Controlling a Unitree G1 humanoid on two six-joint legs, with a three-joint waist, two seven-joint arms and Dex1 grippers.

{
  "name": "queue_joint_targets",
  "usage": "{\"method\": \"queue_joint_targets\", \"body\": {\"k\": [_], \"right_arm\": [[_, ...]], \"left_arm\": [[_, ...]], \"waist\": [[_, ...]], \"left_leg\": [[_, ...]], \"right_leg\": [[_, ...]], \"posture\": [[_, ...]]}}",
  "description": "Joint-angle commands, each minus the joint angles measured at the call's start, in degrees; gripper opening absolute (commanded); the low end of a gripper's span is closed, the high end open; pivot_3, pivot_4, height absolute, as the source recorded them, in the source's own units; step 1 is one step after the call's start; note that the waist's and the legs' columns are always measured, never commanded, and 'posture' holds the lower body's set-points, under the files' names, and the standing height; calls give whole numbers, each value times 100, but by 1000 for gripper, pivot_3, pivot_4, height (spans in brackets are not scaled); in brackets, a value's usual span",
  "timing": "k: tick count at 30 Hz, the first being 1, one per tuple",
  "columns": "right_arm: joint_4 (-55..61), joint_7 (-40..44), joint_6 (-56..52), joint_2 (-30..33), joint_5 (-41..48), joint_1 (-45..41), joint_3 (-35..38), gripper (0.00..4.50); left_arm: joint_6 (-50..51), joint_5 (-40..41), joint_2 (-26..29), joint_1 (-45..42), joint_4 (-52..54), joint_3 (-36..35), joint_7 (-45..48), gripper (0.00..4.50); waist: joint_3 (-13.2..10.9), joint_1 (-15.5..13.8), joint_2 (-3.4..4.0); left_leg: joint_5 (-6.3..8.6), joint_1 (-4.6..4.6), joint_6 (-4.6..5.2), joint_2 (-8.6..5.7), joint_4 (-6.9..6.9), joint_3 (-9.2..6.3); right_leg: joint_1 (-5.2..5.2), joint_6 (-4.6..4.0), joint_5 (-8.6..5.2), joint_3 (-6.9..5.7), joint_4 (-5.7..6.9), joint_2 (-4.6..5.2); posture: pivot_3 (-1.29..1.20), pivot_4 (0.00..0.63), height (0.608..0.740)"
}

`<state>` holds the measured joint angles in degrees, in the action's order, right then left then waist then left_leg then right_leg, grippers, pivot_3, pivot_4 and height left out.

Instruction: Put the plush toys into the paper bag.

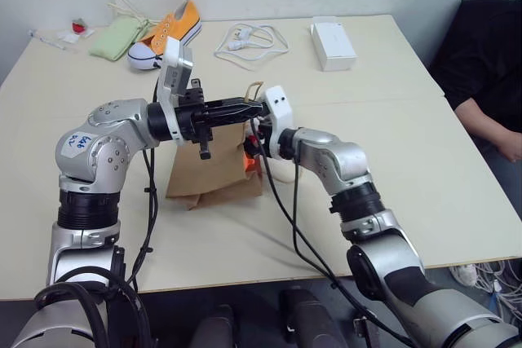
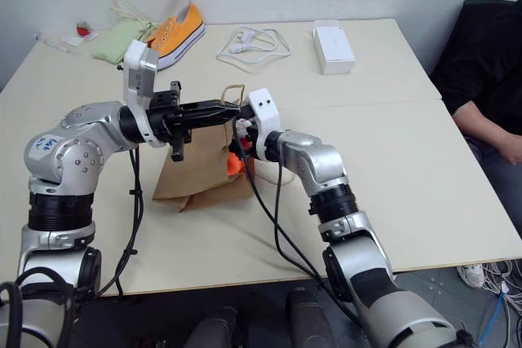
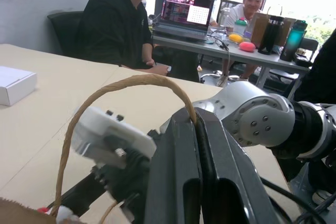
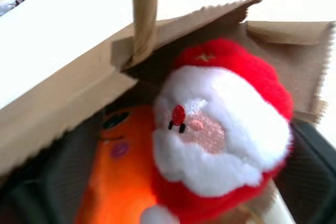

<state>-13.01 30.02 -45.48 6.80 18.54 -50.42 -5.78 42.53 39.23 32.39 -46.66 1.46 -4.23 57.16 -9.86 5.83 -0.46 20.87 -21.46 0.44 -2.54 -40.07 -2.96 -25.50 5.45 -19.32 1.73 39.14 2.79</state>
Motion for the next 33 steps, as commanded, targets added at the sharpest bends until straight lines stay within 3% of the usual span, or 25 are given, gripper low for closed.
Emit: {"method": "queue_joint_targets", "body": {"k": [1,6,10,15,27,30,33], "right_arm": [[1579,152,-748,536,343,507,116,4459],[3526,22,-2313,1316,1168,1593,889,4459],[4344,-181,-3687,1319,1791,2387,1926,4459],[4449,-540,-4680,537,2040,2770,2858,4459],[2525,-1956,-4264,-1454,1653,1797,4502,4459],[2330,-2133,-3993,-1472,1634,1761,4524,3849],[2518,-2055,-3899,-1367,1821,1870,4287,2749]], "left_arm": [[-128,43,45,-111,32,-151,26,0],[-149,22,59,-161,-58,-135,77,0],[-193,-18,105,-227,-205,-118,162,0],[-267,-87,190,-340,-414,-146,243,0],[-208,-83,237,-355,-306,-150,231,0],[-188,-69,259,-332,-246,-171,206,0],[-176,-60,282,-302,-208,-192,181,0]], "waist": [[0,-40,0],[0,-144,-1],[0,-220,-1],[0,-285,-1],[1,-252,0],[3,-251,0],[3,-269,0]], "left_leg": [[0,0,0,0,0,0],[1,-5,0,0,8,1],[1,-6,1,0,4,13],[1,-5,1,0,3,21],[0,6,-1,-3,5,21],[0,12,0,-4,5,23],[0,14,0,-6,4,21]], "right_leg": [[0,0,0,0,0,0],[2,0,0,4,-9,0],[6,0,0,17,-16,-1],[5,0,0,27,-12,-2],[2,0,0,26,7,-2],[4,0,0,27,12,-1],[5,0,0,28,22,1]], "posture": [[0,150,740],[0,150,740],[0,150,740],[0,150,740],[0,150,740],[0,150,740],[0,150,740]]}}
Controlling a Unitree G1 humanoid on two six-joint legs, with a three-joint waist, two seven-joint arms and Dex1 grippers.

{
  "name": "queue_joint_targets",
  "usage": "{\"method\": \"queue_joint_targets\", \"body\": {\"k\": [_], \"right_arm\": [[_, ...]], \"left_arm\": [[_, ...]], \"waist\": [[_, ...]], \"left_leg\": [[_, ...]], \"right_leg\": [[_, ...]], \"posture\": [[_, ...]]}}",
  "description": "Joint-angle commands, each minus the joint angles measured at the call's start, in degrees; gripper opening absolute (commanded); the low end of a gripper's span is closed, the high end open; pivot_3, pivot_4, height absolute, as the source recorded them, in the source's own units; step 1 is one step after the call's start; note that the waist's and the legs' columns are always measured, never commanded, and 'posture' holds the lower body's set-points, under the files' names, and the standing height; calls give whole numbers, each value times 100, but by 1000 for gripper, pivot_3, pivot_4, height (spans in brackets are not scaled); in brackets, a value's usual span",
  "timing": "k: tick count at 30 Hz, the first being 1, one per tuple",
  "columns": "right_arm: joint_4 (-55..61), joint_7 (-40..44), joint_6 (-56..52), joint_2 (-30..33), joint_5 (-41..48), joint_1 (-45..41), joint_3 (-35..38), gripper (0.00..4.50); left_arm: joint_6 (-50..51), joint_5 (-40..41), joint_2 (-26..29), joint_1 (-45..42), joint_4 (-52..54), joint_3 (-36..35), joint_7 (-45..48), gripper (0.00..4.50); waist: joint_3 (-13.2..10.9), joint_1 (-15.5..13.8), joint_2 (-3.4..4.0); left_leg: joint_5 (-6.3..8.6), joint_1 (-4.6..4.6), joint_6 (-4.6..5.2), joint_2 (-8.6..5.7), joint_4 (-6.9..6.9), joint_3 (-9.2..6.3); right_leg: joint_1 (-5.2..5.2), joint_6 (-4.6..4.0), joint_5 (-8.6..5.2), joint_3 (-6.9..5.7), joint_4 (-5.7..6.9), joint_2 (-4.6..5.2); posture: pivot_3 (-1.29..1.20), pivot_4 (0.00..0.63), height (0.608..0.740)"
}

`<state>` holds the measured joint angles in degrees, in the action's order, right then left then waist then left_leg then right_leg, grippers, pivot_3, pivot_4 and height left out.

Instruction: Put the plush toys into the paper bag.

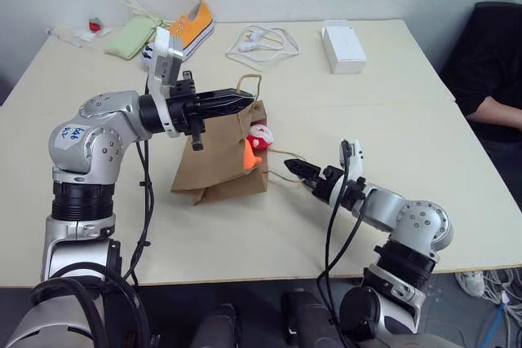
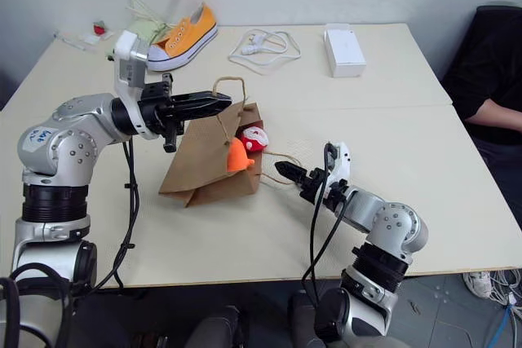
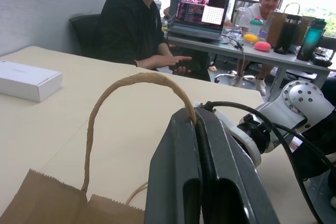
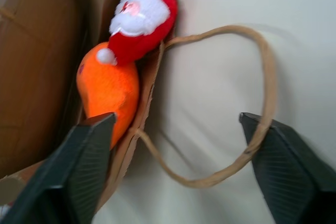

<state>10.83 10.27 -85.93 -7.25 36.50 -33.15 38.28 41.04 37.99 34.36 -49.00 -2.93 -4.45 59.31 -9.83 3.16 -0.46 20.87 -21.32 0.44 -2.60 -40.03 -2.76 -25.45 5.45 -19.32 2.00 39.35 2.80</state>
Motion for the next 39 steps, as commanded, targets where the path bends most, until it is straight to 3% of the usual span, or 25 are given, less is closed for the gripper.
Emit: {"method": "queue_joint_targets", "body": {"k": [1,6,8,13,20,27,32,37,39], "right_arm": [[239,-29,152,90,103,185,-207,2324],[518,365,482,539,346,418,-662,444],[508,441,669,676,428,400,-707,71],[898,569,855,1136,845,80,-739,71],[1712,668,664,2409,2236,-1111,-401,71],[2518,944,1583,3615,1557,-727,-1813,71],[2466,777,2591,3838,526,-164,-2638,71],[2391,663,2884,3612,610,36,-2387,71],[2446,653,2855,3552,873,102,-2196,442]], "left_arm": [[-24,69,93,-53,245,-175,-41,0],[-65,60,82,-6,233,-182,-78,0],[-97,39,57,-25,195,-169,-91,0],[-283,-49,-29,-137,46,-184,-206,0],[-800,-257,-527,-677,-578,-266,-707,0],[-1329,-684,-903,-686,-1152,-57,-747,0],[-1414,-767,-1122,-674,-1232,1,-733,0],[-861,-357,-1013,-526,-667,-202,-690,0],[-511,-108,-861,-404,-426,-364,-681,411]], "waist": [[0,0,0],[0,15,1],[0,13,0],[-2,6,3],[-3,-12,5],[-3,-31,4],[-2,-67,1],[-2,-97,1],[-2,-105,1]], "left_leg": [[0,0,0,-1,0,-1],[1,0,0,-1,7,-1],[1,0,0,-1,7,-1],[1,-1,1,-1,7,1],[0,-17,2,0,6,-2],[1,-24,4,1,10,-2],[1,-27,6,1,5,3],[1,-27,6,1,3,4],[1,-27,6,2,3,2]], "right_leg": [[0,0,0,0,3,0],[-5,0,0,0,4,0],[-5,0,0,-1,4,0],[-5,0,0,0,-1,1],[-5,0,0,-7,-30,1],[-4,0,0,-7,-45,2],[-4,0,0,-2,-47,1],[-5,0,0,-1,-46,1],[-5,0,0,-1,-47,0]], "posture": [[0,150,740],[0,150,740],[0,150,740],[0,150,740],[0,150,740],[0,150,740],[0,150,740],[0,150,740],[0,150,740]]}}
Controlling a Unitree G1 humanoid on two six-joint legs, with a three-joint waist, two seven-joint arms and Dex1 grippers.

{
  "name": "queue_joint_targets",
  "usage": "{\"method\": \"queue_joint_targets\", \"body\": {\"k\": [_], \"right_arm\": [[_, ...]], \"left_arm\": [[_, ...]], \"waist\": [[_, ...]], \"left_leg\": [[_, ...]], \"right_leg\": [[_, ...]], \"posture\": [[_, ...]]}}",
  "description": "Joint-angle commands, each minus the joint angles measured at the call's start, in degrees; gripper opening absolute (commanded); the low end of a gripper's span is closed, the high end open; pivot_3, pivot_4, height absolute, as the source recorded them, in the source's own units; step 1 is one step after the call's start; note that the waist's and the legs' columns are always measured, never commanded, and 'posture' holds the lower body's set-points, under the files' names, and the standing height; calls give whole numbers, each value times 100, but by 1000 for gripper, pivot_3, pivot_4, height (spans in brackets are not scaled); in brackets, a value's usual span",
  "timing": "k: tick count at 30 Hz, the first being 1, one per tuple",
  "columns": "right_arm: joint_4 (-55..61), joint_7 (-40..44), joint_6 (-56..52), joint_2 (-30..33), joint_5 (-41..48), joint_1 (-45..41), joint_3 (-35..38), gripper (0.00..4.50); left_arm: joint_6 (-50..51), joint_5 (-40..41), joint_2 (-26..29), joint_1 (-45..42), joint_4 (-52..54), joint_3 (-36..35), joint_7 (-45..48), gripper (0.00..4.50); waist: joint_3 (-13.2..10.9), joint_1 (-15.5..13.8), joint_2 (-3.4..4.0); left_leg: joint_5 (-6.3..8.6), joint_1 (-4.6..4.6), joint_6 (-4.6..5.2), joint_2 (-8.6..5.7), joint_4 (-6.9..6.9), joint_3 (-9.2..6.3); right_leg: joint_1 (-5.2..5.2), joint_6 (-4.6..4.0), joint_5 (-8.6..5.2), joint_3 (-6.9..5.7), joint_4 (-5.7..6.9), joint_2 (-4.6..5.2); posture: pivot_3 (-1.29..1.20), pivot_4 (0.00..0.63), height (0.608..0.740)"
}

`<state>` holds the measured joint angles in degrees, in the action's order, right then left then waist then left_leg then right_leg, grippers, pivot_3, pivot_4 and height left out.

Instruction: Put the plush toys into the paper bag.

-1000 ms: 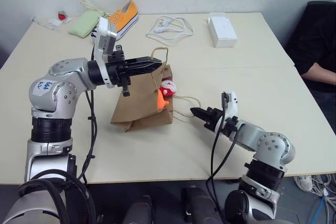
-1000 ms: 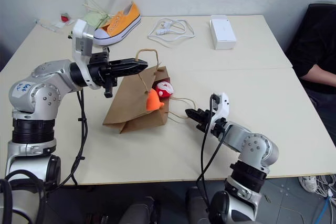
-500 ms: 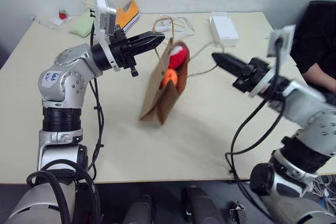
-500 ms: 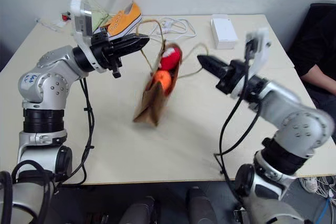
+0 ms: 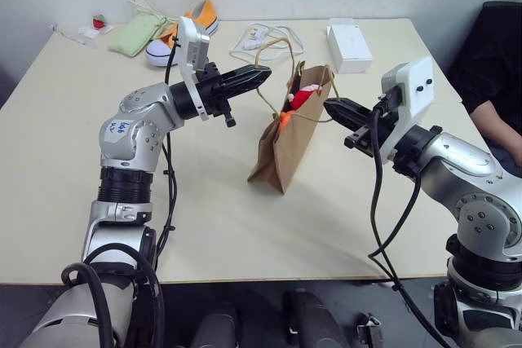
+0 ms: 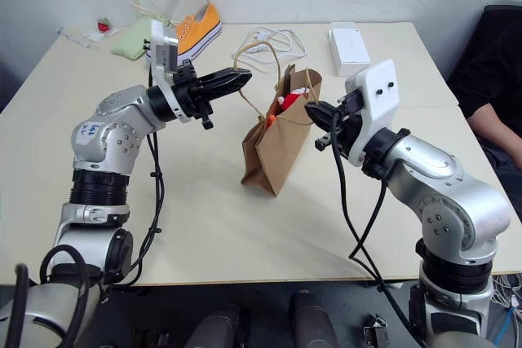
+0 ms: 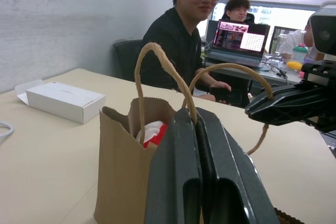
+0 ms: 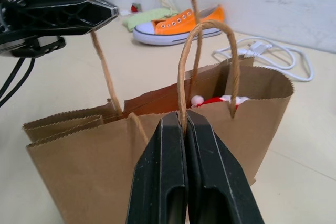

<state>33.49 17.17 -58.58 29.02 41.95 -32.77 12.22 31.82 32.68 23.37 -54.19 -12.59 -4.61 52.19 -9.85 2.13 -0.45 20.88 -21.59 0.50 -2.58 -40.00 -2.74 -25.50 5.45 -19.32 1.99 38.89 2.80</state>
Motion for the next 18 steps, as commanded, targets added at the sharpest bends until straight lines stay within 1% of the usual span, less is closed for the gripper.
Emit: {"method": "queue_joint_targets", "body": {"k": [1,3,5,8,9,11,13,14,15,16,18], "right_arm": [[229,-14,118,-79,451,94,485,648],[387,31,99,-3,662,173,602,1257],[596,65,73,166,889,279,763,1965],[859,10,-35,455,1548,459,1215,2948],[951,59,-64,615,1873,579,1387,3304],[1155,315,-65,993,2533,923,1716,3304],[1244,460,39,1282,3123,1241,1927,3304],[1212,457,96,1382,3492,1409,1994,3304],[1184,475,133,1484,3749,1588,2031,3304],[1201,560,146,1595,3733,1787,2007,3304],[1179,661,293,1763,2781,2067,1401,2910]], "left_arm": [[572,539,329,188,661,-429,23,595],[876,738,573,392,984,-583,10,1144],[1307,1079,851,671,1455,-803,-31,1803],[1969,1694,1150,1198,2277,-1175,-282,2697],[2116,1838,1244,1439,2542,-1269,-354,3069],[2196,1909,1391,2000,3045,-1304,-407,3630],[2067,1815,1446,2408,3343,-1171,-402,4214],[1881,1628,1423,2538,3379,-1002,-389,4493],[1694,1437,1377,2619,3375,-825,-391,4493],[1495,1231,1329,2667,3335,-630,-383,4493],[1022,775,1191,2665,3136,-179,-328,4500]], "waist": [[0,-6,0],[0,-3,0],[0,-6,0],[0,-42,0],[0,-48,0],[0,-78,1],[0,-100,0],[0,-110,0],[-1,-135,-2],[-2,-161,-3],[-1,-217,-4]], "left_leg": [[0,0,0,0,1,0],[0,0,0,1,1,0],[0,0,0,2,3,-1],[1,0,1,3,4,-3],[2,0,3,4,1,-5],[3,1,6,3,4,-5],[7,4,12,3,4,-12],[7,4,12,4,4,-13],[9,9,16,3,0,-12],[9,17,17,4,-2,-14],[11,50,22,5,0,-14]], "right_leg": [[0,0,0,0,-1,0],[0,0,0,0,-1,-1],[0,0,0,0,-1,-1],[2,0,0,-1,-6,0],[5,0,0,-2,-7,0],[14,0,0,-1,-23,2],[25,0,0,-3,-30,2],[32,0,0,-4,-43,2],[40,0,0,-4,-58,2],[54,0,0,-6,-76,2],[95,1,3,-8,-92,0]], "posture": [[0,150,740],[0,150,740],[0,150,740],[0,150,740],[0,150,740],[0,150,740],[0,150,740],[0,150,740],[0,150,740],[0,150,740],[0,150,740]]}}
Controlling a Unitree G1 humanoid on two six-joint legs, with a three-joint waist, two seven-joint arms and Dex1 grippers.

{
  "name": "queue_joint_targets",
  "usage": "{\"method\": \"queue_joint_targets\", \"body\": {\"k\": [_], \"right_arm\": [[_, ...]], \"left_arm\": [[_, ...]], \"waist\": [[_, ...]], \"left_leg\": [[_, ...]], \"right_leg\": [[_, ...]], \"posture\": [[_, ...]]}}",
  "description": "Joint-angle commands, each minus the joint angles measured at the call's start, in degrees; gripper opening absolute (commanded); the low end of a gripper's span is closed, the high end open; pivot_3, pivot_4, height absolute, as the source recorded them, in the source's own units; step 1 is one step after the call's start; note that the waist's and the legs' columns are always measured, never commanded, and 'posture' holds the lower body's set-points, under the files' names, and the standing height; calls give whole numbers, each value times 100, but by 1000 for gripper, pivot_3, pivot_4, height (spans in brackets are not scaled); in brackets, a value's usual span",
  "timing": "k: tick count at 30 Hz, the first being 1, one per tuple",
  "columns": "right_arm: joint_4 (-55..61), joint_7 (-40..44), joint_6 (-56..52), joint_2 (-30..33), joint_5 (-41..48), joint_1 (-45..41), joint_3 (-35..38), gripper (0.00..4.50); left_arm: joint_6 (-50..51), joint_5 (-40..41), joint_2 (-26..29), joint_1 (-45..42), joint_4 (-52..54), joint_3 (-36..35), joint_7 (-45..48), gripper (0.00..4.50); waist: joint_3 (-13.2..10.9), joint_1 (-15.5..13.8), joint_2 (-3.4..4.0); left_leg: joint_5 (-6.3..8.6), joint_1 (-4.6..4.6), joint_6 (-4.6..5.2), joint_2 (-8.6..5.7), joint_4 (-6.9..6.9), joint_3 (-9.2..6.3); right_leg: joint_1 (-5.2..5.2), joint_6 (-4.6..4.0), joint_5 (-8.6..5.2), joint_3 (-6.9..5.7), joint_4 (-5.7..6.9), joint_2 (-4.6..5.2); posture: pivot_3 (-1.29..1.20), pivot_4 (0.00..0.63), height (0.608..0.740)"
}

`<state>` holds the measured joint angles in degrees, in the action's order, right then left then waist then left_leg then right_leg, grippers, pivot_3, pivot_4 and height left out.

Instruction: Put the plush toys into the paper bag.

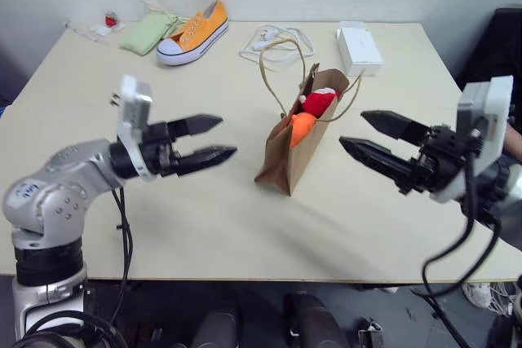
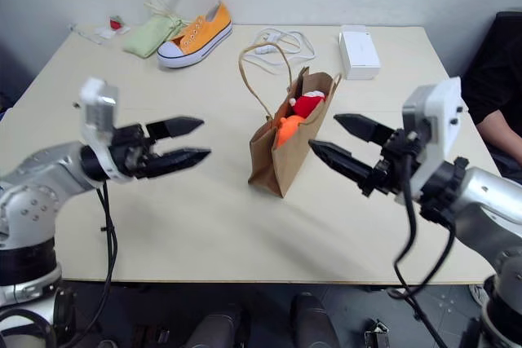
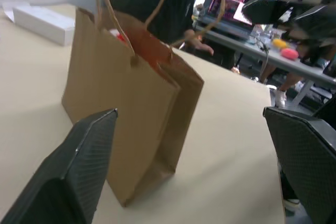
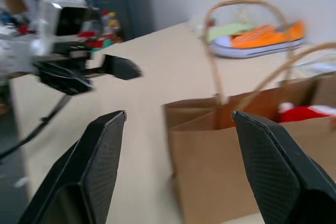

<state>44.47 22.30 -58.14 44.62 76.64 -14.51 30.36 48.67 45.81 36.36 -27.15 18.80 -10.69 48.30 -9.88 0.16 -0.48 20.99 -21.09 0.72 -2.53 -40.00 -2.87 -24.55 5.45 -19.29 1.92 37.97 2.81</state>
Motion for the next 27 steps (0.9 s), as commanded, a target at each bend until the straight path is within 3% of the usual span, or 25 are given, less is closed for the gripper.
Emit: {"method": "queue_joint_targets", "body": {"k": [1,6,9,14,24,27], "right_arm": [[-18,126,382,243,-1236,295,-839,2722],[-848,202,1450,24,-3643,-62,-3057,997],[-1402,-48,1792,-488,-4464,-418,-3726,30],[-2089,-243,2211,-1177,-5418,-799,-4254,30],[-2521,49,2463,-1730,-5970,-908,-4307,30],[-2444,105,2426,-1780,-5991,-874,-4228,0]], "left_arm": [[-851,-698,-179,-66,-110,619,116,4500],[-1536,-1050,-708,-221,-682,1129,358,4500],[-1914,-1355,-933,-343,-960,1379,410,4500],[-2580,-1993,-1386,-749,-1710,1504,20,4500],[-3426,-3105,-2036,-1217,-2858,1841,-664,4500],[-3518,-3171,-2167,-1346,-3136,1773,-747,3630]], "waist": [[2,-23,-3],[2,-2,-4],[2,23,-3],[2,-14,-2],[2,-5,-2],[2,3,-2]], "left_leg": [[2,5,4,0,-1,0],[1,-6,9,-4,-3,8],[-1,-11,3,1,4,12],[-1,-19,1,1,-5,10],[0,-20,2,-1,-6,8],[-1,-18,1,-1,-6,9]], "right_leg": [[8,2,1,1,-3,0],[-5,8,11,7,-11,-2],[-22,7,11,8,-6,-8],[-24,6,11,3,-7,-8],[-25,6,11,-2,-5,-7],[-26,6,11,0,-3,-7]], "posture": [[0,150,740],[0,150,740],[0,150,740],[0,150,740],[0,150,740],[0,150,740]]}}
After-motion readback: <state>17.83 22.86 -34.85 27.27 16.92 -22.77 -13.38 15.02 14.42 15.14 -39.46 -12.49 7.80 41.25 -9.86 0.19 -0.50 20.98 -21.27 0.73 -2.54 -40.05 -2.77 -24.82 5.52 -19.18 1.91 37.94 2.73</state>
